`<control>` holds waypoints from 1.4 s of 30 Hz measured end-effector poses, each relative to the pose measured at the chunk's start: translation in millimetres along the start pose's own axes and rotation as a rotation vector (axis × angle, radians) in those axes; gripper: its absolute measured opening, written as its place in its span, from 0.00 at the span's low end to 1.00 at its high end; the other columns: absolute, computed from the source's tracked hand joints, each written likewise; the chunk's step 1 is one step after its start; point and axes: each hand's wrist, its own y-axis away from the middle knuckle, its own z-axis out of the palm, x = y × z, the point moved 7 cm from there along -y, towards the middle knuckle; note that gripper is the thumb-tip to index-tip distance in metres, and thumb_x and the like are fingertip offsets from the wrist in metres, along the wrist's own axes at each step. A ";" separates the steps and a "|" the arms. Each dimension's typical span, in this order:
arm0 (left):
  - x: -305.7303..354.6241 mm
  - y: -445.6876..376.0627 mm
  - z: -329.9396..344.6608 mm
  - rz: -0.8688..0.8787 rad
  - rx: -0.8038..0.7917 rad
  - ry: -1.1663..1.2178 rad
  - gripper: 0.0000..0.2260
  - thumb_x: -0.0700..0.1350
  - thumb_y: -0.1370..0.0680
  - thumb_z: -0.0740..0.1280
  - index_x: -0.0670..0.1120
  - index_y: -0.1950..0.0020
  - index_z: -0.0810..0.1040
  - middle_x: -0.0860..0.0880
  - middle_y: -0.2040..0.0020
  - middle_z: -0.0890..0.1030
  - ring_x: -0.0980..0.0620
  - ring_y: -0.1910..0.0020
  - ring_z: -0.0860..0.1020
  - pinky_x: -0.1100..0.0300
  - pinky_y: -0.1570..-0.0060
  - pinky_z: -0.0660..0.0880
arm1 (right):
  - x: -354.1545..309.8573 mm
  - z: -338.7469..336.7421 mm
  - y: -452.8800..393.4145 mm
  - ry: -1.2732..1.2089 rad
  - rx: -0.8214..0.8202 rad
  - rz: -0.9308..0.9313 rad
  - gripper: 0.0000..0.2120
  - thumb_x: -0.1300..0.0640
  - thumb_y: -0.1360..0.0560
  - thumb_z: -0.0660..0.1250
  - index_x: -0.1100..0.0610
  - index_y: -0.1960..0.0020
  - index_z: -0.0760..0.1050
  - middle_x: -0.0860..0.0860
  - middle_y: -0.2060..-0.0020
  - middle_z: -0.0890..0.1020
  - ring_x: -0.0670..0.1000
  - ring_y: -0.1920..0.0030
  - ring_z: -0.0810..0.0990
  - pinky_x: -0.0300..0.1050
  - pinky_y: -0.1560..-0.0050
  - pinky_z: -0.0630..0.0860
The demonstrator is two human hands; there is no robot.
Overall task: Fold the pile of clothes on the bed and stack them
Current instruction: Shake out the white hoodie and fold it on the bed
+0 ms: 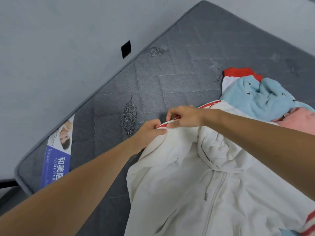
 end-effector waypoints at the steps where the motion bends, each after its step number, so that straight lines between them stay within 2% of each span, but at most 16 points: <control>1: 3.0 2.5 -7.6 0.026 0.018 -0.004 0.14 0.34 0.22 0.72 0.46 0.59 0.69 0.50 0.66 0.71 0.58 0.68 0.67 0.62 0.66 0.63 | -6.0 2.1 -2.6 0.047 0.012 -0.008 0.10 0.41 0.20 0.69 0.46 0.46 0.80 0.42 0.53 0.84 0.47 0.47 0.80 0.51 0.33 0.64; 5: 14.2 17.9 -37.8 -0.003 0.021 0.041 0.13 0.34 0.25 0.77 0.44 0.48 0.75 0.45 0.59 0.86 0.52 0.63 0.81 0.60 0.61 0.76 | -25.7 -8.5 -11.3 -0.029 0.149 -0.059 0.09 0.49 0.18 0.67 0.47 0.56 0.78 0.44 0.63 0.80 0.50 0.55 0.77 0.46 0.45 0.67; 7: 13.1 25.3 -49.7 -0.049 -0.058 -0.048 0.12 0.38 0.24 0.78 0.40 0.43 0.80 0.43 0.52 0.88 0.49 0.55 0.85 0.55 0.53 0.80 | -30.5 -18.6 -14.4 -0.068 0.224 -0.072 0.13 0.53 0.17 0.66 0.46 0.61 0.75 0.43 0.65 0.77 0.50 0.58 0.76 0.45 0.49 0.67; 10: 2.2 39.6 -70.9 -0.101 -0.178 -0.159 0.10 0.45 0.23 0.78 0.41 0.46 0.86 0.45 0.48 0.88 0.50 0.49 0.87 0.57 0.48 0.82 | -36.2 -25.6 -19.8 -0.012 0.289 -0.057 0.13 0.54 0.16 0.64 0.49 0.60 0.75 0.49 0.62 0.79 0.55 0.54 0.77 0.49 0.48 0.69; 14: 6.9 52.1 -131.7 0.002 0.103 -0.108 0.06 0.46 0.27 0.81 0.46 0.53 0.88 0.48 0.55 0.89 0.53 0.58 0.86 0.60 0.61 0.82 | -42.2 -33.4 -30.0 -0.006 0.407 -0.005 0.11 0.55 0.16 0.63 0.54 0.57 0.76 0.52 0.59 0.80 0.61 0.51 0.79 0.53 0.48 0.73; 16: 8.5 56.0 -154.0 0.028 0.139 -0.127 0.05 0.48 0.28 0.82 0.51 0.57 0.88 0.51 0.57 0.88 0.55 0.60 0.86 0.63 0.64 0.80 | -55.0 -28.4 -39.7 -0.061 0.361 -0.008 0.08 0.53 0.17 0.64 0.52 0.55 0.76 0.49 0.59 0.81 0.59 0.50 0.79 0.53 0.46 0.73; 18: 5.4 56.4 -168.6 0.023 0.107 -0.195 0.07 0.49 0.29 0.83 0.50 0.59 0.86 0.53 0.60 0.87 0.57 0.62 0.86 0.66 0.65 0.78 | -78.7 -8.0 -52.1 -0.119 0.209 -0.056 0.07 0.47 0.19 0.68 0.49 0.51 0.77 0.46 0.56 0.82 0.54 0.49 0.80 0.51 0.44 0.72; 21: 1.8 56.0 -191.5 0.027 0.086 -0.335 0.12 0.49 0.28 0.82 0.47 0.62 0.81 0.53 0.66 0.84 0.59 0.68 0.81 0.64 0.68 0.76 | -123.4 23.2 -70.6 -0.114 0.050 -0.156 0.09 0.46 0.20 0.72 0.52 0.52 0.78 0.47 0.59 0.80 0.50 0.57 0.77 0.48 0.52 0.72; 24: -4.9 57.5 -209.6 -0.036 0.000 -0.464 0.15 0.55 0.28 0.81 0.46 0.55 0.83 0.51 0.61 0.85 0.55 0.63 0.83 0.57 0.62 0.81 | -154.0 31.2 -88.4 -0.129 0.019 -0.194 0.12 0.52 0.19 0.70 0.53 0.60 0.77 0.47 0.66 0.75 0.47 0.64 0.71 0.45 0.60 0.69; 27: -16.9 67.4 -223.3 -0.164 -0.128 -0.545 0.26 0.67 0.35 0.80 0.52 0.46 0.83 0.53 0.53 0.87 0.52 0.56 0.86 0.58 0.60 0.84 | -167.9 28.6 -104.3 -0.123 0.037 -0.198 0.12 0.57 0.17 0.67 0.58 0.59 0.77 0.49 0.65 0.76 0.47 0.64 0.72 0.43 0.59 0.70; 29: -28.4 76.0 -237.2 -0.262 -0.175 -0.579 0.33 0.72 0.41 0.78 0.53 0.44 0.82 0.51 0.51 0.87 0.46 0.55 0.87 0.45 0.59 0.85 | -168.7 27.5 -113.6 -0.103 0.058 -0.176 0.11 0.57 0.16 0.65 0.61 0.55 0.77 0.51 0.63 0.77 0.48 0.62 0.73 0.45 0.57 0.71; 30: -33.1 79.9 -244.7 -0.287 -0.191 -0.576 0.34 0.72 0.42 0.78 0.52 0.44 0.82 0.50 0.51 0.87 0.43 0.55 0.86 0.41 0.58 0.83 | -168.0 27.0 -117.8 -0.098 0.067 -0.166 0.11 0.56 0.16 0.64 0.61 0.54 0.77 0.52 0.62 0.78 0.49 0.60 0.74 0.46 0.57 0.71; 32: -38.1 85.8 -257.4 -0.269 -0.224 -0.508 0.34 0.70 0.39 0.78 0.51 0.41 0.83 0.52 0.49 0.87 0.42 0.55 0.86 0.44 0.57 0.81 | -166.3 25.5 -125.5 -0.082 0.091 -0.149 0.12 0.57 0.15 0.63 0.54 0.57 0.75 0.49 0.62 0.78 0.50 0.59 0.75 0.47 0.56 0.71; 36: -39.1 91.6 -289.7 -0.212 -0.126 -0.377 0.25 0.64 0.33 0.79 0.52 0.42 0.85 0.56 0.47 0.88 0.52 0.51 0.87 0.50 0.45 0.84 | -164.5 19.4 -140.6 0.011 0.176 -0.078 0.16 0.55 0.15 0.61 0.48 0.63 0.70 0.46 0.64 0.78 0.55 0.56 0.78 0.51 0.51 0.75; 39: -39.2 89.7 -319.1 -0.176 0.014 -0.356 0.19 0.62 0.33 0.80 0.51 0.49 0.87 0.56 0.53 0.88 0.55 0.54 0.87 0.57 0.51 0.83 | -168.1 13.6 -148.3 0.086 0.250 -0.064 0.16 0.52 0.16 0.61 0.47 0.62 0.71 0.48 0.60 0.80 0.56 0.54 0.79 0.52 0.51 0.76; 42: -40.9 90.6 -345.4 -0.107 0.115 -0.396 0.15 0.59 0.28 0.80 0.48 0.51 0.87 0.52 0.55 0.88 0.51 0.57 0.87 0.56 0.54 0.84 | -168.5 12.7 -154.1 0.099 0.291 -0.071 0.13 0.51 0.14 0.59 0.47 0.58 0.73 0.50 0.55 0.82 0.56 0.54 0.79 0.51 0.52 0.74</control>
